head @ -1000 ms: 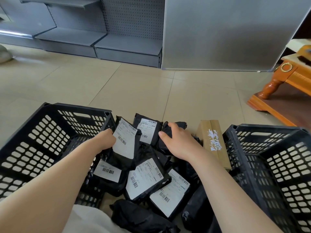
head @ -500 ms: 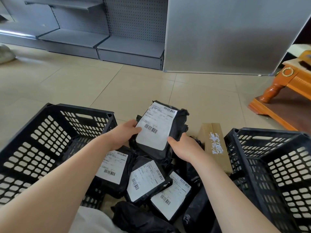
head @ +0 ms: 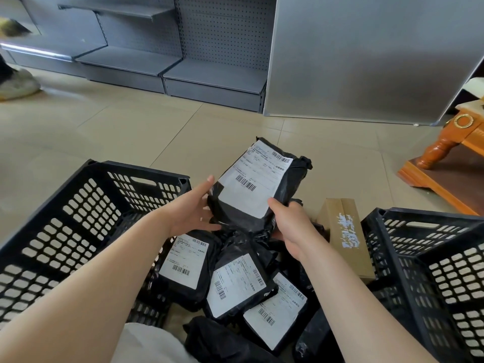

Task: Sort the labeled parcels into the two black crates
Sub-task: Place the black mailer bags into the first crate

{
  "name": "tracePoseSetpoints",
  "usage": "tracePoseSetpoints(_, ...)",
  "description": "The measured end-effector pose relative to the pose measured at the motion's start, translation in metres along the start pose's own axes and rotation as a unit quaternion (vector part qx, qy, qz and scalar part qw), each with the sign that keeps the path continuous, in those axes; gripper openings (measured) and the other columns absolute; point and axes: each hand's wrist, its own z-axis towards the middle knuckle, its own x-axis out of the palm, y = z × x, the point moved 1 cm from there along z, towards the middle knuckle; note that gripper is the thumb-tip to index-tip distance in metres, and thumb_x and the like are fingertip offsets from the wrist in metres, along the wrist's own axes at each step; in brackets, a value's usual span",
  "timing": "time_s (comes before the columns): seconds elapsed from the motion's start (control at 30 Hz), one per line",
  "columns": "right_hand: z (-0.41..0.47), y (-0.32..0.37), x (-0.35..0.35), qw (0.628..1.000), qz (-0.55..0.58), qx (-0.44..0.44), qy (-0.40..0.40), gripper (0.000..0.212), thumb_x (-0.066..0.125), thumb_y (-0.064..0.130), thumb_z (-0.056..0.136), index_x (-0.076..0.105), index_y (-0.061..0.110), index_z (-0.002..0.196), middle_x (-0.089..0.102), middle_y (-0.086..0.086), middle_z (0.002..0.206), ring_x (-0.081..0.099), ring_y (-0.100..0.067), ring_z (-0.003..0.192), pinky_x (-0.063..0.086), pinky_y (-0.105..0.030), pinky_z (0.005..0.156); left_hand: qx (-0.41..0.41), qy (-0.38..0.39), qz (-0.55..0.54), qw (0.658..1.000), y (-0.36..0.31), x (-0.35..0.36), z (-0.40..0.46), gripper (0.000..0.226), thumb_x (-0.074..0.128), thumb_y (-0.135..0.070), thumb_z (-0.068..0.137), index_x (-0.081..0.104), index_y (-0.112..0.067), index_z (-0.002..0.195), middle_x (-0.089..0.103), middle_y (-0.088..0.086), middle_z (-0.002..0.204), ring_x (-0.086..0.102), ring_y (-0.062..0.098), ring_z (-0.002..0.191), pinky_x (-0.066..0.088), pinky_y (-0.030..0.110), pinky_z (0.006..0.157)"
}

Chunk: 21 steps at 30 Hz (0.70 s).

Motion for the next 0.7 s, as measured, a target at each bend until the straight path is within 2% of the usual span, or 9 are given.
tracePoseSetpoints(0.13, -0.001, -0.002, 0.023, 0.999, 0.02, -0.01, 0.037, 0.038, 0.056, 0.037, 0.092, 0.054, 0.018, 0.125, 0.066, 0.003, 0.12, 0.064, -0.018, 0.108, 0.053, -0.038, 0.095, -0.012, 0.039, 0.004, 0.999, 0.002, -0.006, -0.009, 0.06, 0.058, -0.057, 0.084, 0.052, -0.027, 0.136, 0.064, 0.008, 0.133, 0.062, 0.032, 0.12, 0.046, 0.054, 0.103)
tracePoseSetpoints(0.23, -0.002, -0.009, 0.04, 0.997, 0.004, -0.012, 0.075, 0.046, 0.057, 0.045, 0.084, 0.053, 0.023, 0.123, 0.065, 0.004, 0.123, 0.062, -0.019, 0.113, 0.051, -0.046, 0.101, 0.004, -0.008, -0.02, 1.0, 0.002, -0.023, -0.014, 0.058, 0.07, -0.033, 0.086, 0.05, -0.017, 0.138, 0.066, 0.013, 0.128, 0.063, 0.034, 0.117, 0.05, 0.056, 0.099)
tracePoseSetpoints(0.3, -0.004, -0.014, 0.051, 0.994, -0.012, -0.009, 0.106, 0.051, 0.06, 0.049, 0.076, 0.053, 0.028, 0.122, 0.065, 0.005, 0.124, 0.062, -0.019, 0.115, 0.049, -0.047, 0.103, 0.028, -0.051, -0.027, 0.998, 0.005, -0.041, -0.022, 0.05, 0.07, -0.019, 0.086, 0.054, -0.011, 0.132, 0.07, 0.014, 0.121, 0.068, 0.032, 0.111, 0.057, 0.048, 0.09)
tracePoseSetpoints(0.37, -0.008, -0.017, 0.066, 0.989, -0.055, -0.007, 0.14, 0.065, 0.06, 0.056, 0.071, 0.049, 0.029, 0.128, 0.064, 0.006, 0.127, 0.062, -0.019, 0.114, 0.049, -0.047, 0.102, 0.053, -0.067, -0.039, 0.996, 0.012, -0.062, -0.032, 0.062, 0.08, -0.021, 0.072, 0.056, -0.011, 0.128, 0.07, 0.014, 0.12, 0.07, 0.029, 0.107, 0.06, 0.039, 0.082)
tracePoseSetpoints(0.43, -0.019, -0.018, 0.081, 0.978, -0.116, -0.026, 0.169, 0.064, 0.056, 0.056, 0.078, 0.04, 0.038, 0.136, 0.062, 0.008, 0.128, 0.061, -0.018, 0.115, 0.049, -0.045, 0.103, 0.067, -0.1, -0.063, 0.991, 0.023, -0.088, -0.041, 0.072, 0.087, -0.025, 0.058, 0.058, -0.014, 0.124, 0.072, 0.011, 0.116, 0.072, 0.026, 0.102, 0.061, 0.035, 0.077)
tracePoseSetpoints(0.5, -0.028, -0.02, 0.091, 0.966, -0.161, -0.045, 0.195, 0.061, 0.052, 0.048, 0.09, 0.031, 0.041, 0.146, 0.059, 0.015, 0.122, 0.058, -0.016, 0.118, 0.045, -0.044, 0.107, 0.076, -0.146, -0.1, 0.981, 0.035, -0.111, -0.052, 0.051, 0.076, -0.021, 0.072, 0.059, -0.015, 0.12, 0.074, 0.008, 0.111, 0.073, 0.023, 0.097, 0.061, 0.032, 0.073)
tracePoseSetpoints(0.53, -0.031, -0.023, 0.097, 0.961, -0.178, -0.048, 0.208, 0.061, 0.05, 0.044, 0.094, 0.028, 0.037, 0.15, 0.057, 0.018, 0.12, 0.057, -0.015, 0.119, 0.044, -0.043, 0.109, 0.076, -0.171, -0.123, 0.975, 0.043, -0.125, -0.058, 0.04, 0.068, -0.018, 0.081, 0.059, -0.015, 0.12, 0.075, 0.007, 0.11, 0.073, 0.022, 0.096, 0.061, 0.031, 0.07)
tracePoseSetpoints(0.6, -0.038, -0.028, 0.108, 0.95, -0.205, -0.054, 0.229, 0.061, 0.047, 0.04, 0.098, 0.024, 0.032, 0.154, 0.054, 0.014, 0.133, 0.054, -0.013, 0.122, 0.043, -0.04, 0.109, 0.068, -0.212, -0.159, 0.962, 0.059, -0.152, -0.066, 0.029, 0.059, -0.016, 0.092, 0.057, -0.014, 0.121, 0.073, 0.009, 0.114, 0.07, 0.024, 0.1, 0.062, 0.032, 0.068)
tracePoseSetpoints(0.7, -0.043, -0.038, 0.127, 0.933, -0.246, -0.076, 0.252, 0.055, 0.043, 0.038, 0.102, 0.026, 0.035, 0.154, 0.045, 0.012, 0.149, 0.055, -0.009, 0.115, 0.051, -0.025, 0.092, 0.056, -0.246, -0.192, 0.948, 0.079, -0.179, -0.076, 0.022, 0.054, -0.019, 0.097, 0.056, -0.013, 0.118, 0.07, 0.01, 0.113, 0.066, 0.025, 0.102, 0.062, 0.031, 0.067)
